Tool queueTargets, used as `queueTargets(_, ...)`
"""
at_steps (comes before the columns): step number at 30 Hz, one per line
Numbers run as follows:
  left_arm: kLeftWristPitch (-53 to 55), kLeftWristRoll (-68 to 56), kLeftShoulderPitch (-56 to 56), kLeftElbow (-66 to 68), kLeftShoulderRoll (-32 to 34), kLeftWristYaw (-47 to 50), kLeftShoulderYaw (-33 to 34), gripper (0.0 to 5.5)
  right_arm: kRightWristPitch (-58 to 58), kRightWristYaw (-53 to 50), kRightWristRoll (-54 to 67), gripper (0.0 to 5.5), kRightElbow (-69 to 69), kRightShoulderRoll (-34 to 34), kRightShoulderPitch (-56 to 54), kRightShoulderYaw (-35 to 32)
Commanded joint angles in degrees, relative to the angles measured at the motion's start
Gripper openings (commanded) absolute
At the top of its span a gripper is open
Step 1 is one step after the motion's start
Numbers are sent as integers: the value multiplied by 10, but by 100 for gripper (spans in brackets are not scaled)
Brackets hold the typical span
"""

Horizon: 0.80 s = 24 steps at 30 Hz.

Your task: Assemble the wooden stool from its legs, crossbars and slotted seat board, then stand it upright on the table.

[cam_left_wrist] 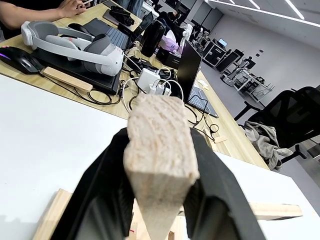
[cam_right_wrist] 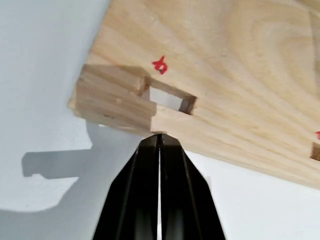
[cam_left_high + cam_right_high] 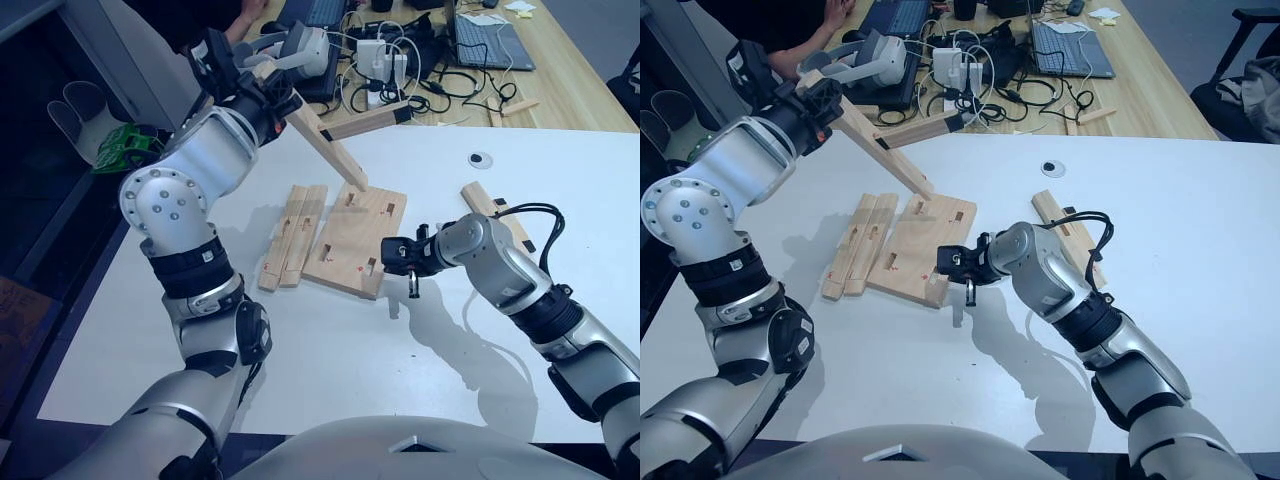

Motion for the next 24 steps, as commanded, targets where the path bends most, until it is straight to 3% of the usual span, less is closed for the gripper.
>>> queueTargets(1, 56, -13, -2, -27, 74, -50, 9, 102, 1, -69, 20, 0, -9, 18, 26, -63)
queueTargets(6, 135, -37, -10, -16, 172, -138, 25, 102, 21, -134, 44, 0, -61, 7, 94, -140)
queueTargets(12, 271, -73, 7, -42, 130, -106, 93, 102, -6, -238, 56, 0, -83, 40, 145, -203)
queueTargets(24, 285, -143, 48, -57, 153, -84, 70, 102, -20, -273, 78, 0, -78, 53, 148, -202)
